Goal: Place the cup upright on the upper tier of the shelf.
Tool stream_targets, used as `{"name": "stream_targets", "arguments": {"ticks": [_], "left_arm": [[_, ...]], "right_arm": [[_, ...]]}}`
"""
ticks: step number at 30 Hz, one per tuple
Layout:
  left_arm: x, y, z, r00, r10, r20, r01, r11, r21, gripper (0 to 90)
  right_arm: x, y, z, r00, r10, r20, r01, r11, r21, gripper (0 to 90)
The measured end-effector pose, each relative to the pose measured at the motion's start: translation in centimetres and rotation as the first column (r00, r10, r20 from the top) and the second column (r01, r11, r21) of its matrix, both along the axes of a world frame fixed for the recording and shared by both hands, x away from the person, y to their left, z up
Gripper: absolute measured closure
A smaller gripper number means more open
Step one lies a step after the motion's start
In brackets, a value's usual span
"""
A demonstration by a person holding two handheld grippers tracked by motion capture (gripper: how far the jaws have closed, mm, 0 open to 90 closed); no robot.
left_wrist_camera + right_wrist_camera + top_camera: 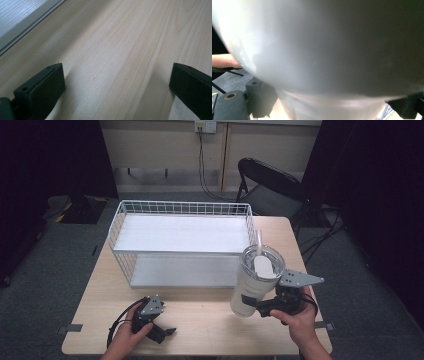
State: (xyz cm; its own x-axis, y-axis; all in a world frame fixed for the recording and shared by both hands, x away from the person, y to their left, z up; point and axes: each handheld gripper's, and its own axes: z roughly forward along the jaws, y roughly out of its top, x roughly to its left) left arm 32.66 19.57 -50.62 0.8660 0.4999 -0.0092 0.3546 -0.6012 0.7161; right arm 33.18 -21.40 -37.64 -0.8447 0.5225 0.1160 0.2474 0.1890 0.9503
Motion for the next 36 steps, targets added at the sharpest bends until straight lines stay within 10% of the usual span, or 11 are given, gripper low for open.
{"name": "stream_targets", "arguments": {"ticks": [36], "left_arm": [[0.0,0.0,0.0,1.0,0.0,0.0,0.0,1.0,0.002,0.0]], "right_arm": [[2.0,2.6,6.1,0.9999,-0.012,0.007,0.012,1.0,0.014,11.2]]}}
